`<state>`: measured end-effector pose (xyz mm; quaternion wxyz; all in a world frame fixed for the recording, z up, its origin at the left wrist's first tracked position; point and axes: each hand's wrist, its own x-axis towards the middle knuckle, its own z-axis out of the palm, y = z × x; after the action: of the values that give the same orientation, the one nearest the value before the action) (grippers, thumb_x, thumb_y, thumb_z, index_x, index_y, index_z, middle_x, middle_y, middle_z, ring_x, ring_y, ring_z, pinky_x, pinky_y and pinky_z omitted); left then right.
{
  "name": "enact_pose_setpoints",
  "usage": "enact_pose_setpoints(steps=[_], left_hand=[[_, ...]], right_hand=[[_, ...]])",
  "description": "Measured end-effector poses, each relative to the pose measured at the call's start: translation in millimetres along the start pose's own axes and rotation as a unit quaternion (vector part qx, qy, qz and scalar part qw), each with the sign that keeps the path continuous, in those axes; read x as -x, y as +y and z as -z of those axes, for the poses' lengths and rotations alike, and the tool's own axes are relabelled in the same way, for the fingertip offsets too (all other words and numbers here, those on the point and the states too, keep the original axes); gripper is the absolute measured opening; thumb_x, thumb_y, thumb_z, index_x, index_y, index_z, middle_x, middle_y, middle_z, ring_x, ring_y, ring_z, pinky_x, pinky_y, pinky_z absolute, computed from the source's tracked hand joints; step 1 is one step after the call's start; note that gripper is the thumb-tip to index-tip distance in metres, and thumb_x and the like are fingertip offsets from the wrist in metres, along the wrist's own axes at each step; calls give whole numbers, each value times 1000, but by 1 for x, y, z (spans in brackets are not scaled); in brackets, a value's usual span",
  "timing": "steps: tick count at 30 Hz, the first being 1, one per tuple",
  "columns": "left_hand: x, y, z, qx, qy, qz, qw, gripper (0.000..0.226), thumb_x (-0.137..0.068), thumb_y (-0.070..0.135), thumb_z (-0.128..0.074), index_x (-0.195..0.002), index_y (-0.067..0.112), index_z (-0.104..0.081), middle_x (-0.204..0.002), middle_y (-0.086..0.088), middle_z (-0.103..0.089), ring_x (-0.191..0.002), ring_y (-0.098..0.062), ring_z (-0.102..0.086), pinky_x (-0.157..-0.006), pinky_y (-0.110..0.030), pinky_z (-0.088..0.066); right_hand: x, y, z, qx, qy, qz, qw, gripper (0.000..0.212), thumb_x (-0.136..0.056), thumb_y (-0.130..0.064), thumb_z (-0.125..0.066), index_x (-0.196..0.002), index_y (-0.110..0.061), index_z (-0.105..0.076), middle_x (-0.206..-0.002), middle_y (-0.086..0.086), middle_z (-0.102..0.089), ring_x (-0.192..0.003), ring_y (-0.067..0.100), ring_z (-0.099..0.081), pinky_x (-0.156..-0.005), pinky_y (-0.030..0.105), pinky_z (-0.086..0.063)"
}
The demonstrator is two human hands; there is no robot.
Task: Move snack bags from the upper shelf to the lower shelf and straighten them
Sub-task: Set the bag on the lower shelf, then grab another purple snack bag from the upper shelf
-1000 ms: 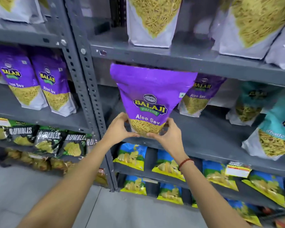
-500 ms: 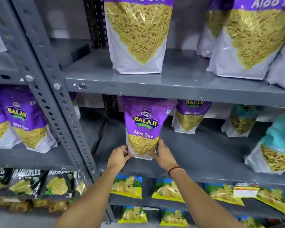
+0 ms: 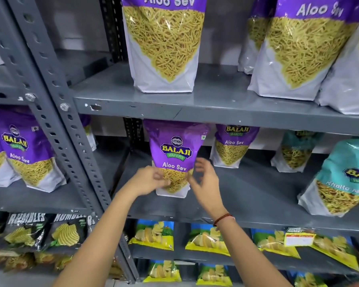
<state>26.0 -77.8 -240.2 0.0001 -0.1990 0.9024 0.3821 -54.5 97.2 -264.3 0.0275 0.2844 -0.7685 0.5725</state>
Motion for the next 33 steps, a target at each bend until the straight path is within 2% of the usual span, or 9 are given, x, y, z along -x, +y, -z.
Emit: enact_pose_setpoints(steps=[3,6,10,14,18,23,26,30,33], left_hand=[[34,52,32,49,60,-71,994,40,-73,37,-76,-106,17,-67,-101,-4,-72,-94,-16,-67,-89,-27,-50],[71,109,55,101,78,-164,978,40,-65,45,-74,-101,30,-66,-98,5,-72,-87,-8,-68,-82,-20,-52],[94,184,66,188,114,-273,936,27,-72,31,-76,-96,31,-66,-94,3,-74,-82,-3,-67,-78,-14,-52],[79,246,52,180,168,-350,904,21,-78,20,-71,-98,23,-65,-92,6,-69,-81,5,-62,-65,-8,-47],[44,296,20,117,167,-382,901,40,-77,26,-72,-115,16,-60,-112,0,-64,-97,-8,-60,-79,-22,-49],[14,345,-21,53,143,-386,910,61,-79,24,-71,-131,8,-44,-132,-14,-52,-123,-27,-49,-102,-39,-42],[9,363,-38,84,135,-373,914,62,-77,23,-71,-130,8,-42,-132,-14,-53,-124,-29,-47,-104,-40,-39],[6,370,-50,97,142,-348,922,72,-75,24,-74,-134,7,-36,-138,-13,-48,-129,-29,-42,-105,-36,-34],[8,364,-50,96,129,-349,923,88,-72,25,-76,-142,13,-25,-146,-8,-39,-135,-26,-35,-107,-34,-31]], right_hand=[[3,-50,31,-35,44,78,995,38,-84,-12,-70,-108,-34,-50,-102,-18,-58,-91,-10,-57,-73,9,-45],[6,-98,79,-56,107,150,981,28,-84,-13,-70,-107,-23,-56,-102,-3,-63,-89,0,-61,-70,6,-45],[-1,-147,150,-77,201,226,950,21,-86,-17,-66,-103,-24,-57,-101,0,-65,-88,8,-63,-68,17,-49],[-24,-162,220,-21,304,262,916,18,-88,-19,-65,-103,-18,-56,-95,-4,-63,-87,11,-62,-70,19,-49],[-59,-140,285,74,370,233,896,40,-83,-37,-65,-115,-14,-55,-107,-1,-54,-101,26,-58,-85,50,-52],[-82,-111,329,-55,279,73,956,87,-74,-55,-65,-143,-12,-35,-136,1,-46,-129,18,-46,-103,30,-38],[-92,-102,336,-95,186,32,977,83,-79,-58,-64,-145,-19,-33,-144,-4,-46,-133,14,-43,-114,40,-33],[-93,-101,339,-89,172,6,981,113,-55,-85,-62,-144,-21,-34,-149,4,-45,-136,19,-42,-115,50,-31],[-82,-101,340,-98,170,17,980,104,-58,-73,-73,-141,-20,-40,-140,4,-55,-128,18,-52,-110,48,-40]])
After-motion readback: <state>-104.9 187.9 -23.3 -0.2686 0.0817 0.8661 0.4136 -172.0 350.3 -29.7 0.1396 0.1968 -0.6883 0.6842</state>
